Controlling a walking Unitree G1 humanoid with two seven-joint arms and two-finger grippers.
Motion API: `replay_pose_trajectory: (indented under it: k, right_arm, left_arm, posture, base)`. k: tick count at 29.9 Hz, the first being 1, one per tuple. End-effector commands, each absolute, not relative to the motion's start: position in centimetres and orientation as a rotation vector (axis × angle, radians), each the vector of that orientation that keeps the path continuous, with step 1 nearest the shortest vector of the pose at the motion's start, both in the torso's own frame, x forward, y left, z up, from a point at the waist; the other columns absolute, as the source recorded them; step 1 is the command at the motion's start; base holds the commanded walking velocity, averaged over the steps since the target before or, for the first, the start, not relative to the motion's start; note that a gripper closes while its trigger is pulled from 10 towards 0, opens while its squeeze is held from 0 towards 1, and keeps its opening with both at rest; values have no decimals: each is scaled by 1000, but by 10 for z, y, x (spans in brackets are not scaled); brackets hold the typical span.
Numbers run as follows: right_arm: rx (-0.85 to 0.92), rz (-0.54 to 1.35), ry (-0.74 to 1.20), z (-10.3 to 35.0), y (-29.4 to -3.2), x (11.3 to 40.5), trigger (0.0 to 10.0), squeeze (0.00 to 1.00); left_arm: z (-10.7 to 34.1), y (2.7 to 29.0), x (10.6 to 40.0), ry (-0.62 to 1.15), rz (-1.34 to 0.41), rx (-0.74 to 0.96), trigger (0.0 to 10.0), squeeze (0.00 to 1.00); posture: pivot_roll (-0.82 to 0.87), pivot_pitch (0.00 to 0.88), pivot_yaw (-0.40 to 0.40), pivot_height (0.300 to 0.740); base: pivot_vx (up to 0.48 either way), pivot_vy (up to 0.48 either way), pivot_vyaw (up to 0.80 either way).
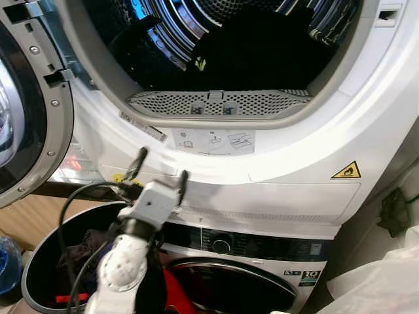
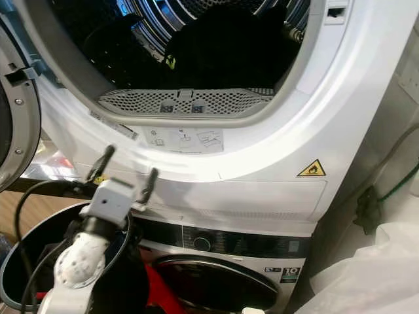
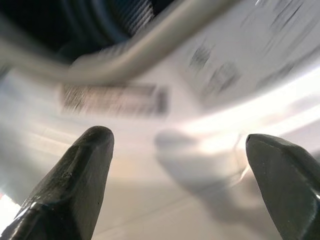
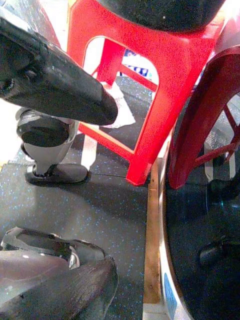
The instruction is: Clothes washing
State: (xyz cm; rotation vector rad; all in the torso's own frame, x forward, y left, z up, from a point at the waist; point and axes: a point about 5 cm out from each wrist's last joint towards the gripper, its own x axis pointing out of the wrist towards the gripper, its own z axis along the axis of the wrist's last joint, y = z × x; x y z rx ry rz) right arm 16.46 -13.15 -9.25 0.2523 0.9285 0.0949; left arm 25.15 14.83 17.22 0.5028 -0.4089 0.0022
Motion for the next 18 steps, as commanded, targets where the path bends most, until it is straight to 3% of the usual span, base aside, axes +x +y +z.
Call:
replay_pose_trajectory:
  k: [1,5,9,18]
  right_arm:
    - [265,96,927,-92,-127,165,10000,0]
    - [266,97,925,-92,-127,165,10000,0]
    - [265,97,921,-92,-129,166,10000,0]
    - [243,111,915,-90,-129,170,10000,0]
  left_arm:
    - [164,163,246,-358,68,526,10000,0]
    - [154,173,242,-305,125,486,10000,0]
    - [138,201,238,-173,279,343,10000,0]
    - [137,213,249,-155,337,305,10000,0]
  posture:
    - [87,0,107,740]
    - [86,0,104,740]
    - [91,0,99,740]
    - [107,0,84,740]
  base:
    - [0,0,0]
    - [0,0,0]
    - [0,0,0]
    - [0,0,0]
